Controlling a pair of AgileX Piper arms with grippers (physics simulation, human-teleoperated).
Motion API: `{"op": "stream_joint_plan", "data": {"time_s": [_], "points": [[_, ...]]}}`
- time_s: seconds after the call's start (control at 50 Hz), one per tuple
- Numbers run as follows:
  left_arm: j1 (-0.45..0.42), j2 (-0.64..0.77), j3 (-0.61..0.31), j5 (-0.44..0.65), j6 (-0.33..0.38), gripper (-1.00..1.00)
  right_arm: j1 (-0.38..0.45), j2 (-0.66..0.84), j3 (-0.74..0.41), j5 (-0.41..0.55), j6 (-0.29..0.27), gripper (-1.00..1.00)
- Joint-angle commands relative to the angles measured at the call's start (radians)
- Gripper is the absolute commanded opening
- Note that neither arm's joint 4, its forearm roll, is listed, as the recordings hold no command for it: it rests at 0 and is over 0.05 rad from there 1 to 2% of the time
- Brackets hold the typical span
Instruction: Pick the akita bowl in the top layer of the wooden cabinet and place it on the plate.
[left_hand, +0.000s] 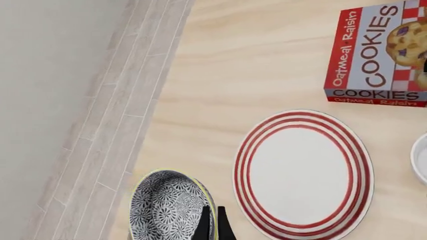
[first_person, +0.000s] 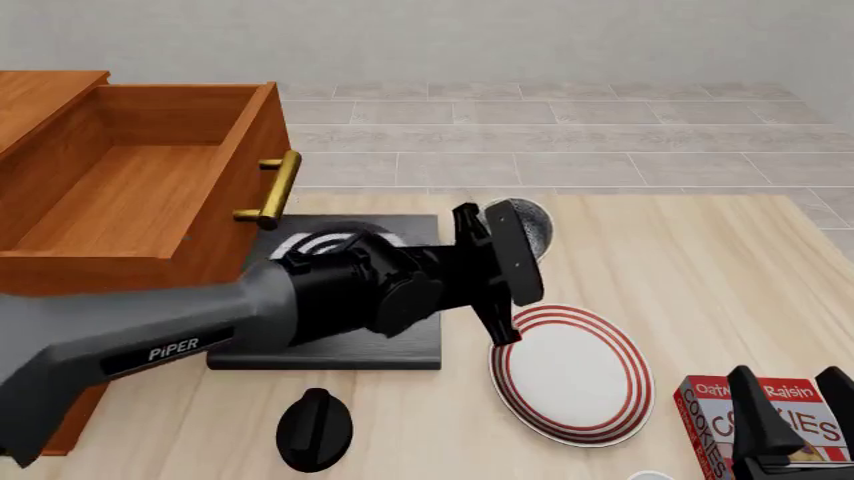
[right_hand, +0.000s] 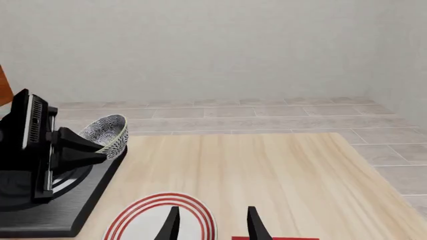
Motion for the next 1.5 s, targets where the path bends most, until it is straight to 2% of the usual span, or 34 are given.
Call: {"op": "stream_joint_plan", "data": {"time_s": [0.02, 0.5, 0.56, 0.6, 1.04, 1.5], "points": [[-0.013, 0.039, -0.016, -0.012, 0.0, -1.0, -0.001, 0.013, 0.0, -0.013, 0.002, 1.0], [-0.081, 0.108, -0.034, -0.025, -0.009, -1.0, -0.005, -0.02, 0.0, 0.011, 0.011, 1.0], [-0.089, 0.121, -0.044, -0.02, -0.016, -1.0, -0.006, -0.021, 0.0, 0.012, 0.012, 1.0], [-0.107, 0.138, -0.075, 0.014, -0.054, -1.0, -0.008, -0.021, 0.0, 0.012, 0.014, 1.0], [-0.147, 0.222, -0.115, 0.027, -0.058, -1.0, -0.016, -0.021, 0.0, 0.018, 0.02, 1.0], [-0.196, 0.295, -0.185, 0.082, -0.117, -1.0, -0.035, -0.021, 0.0, 0.016, 0.029, 1.0]]}}
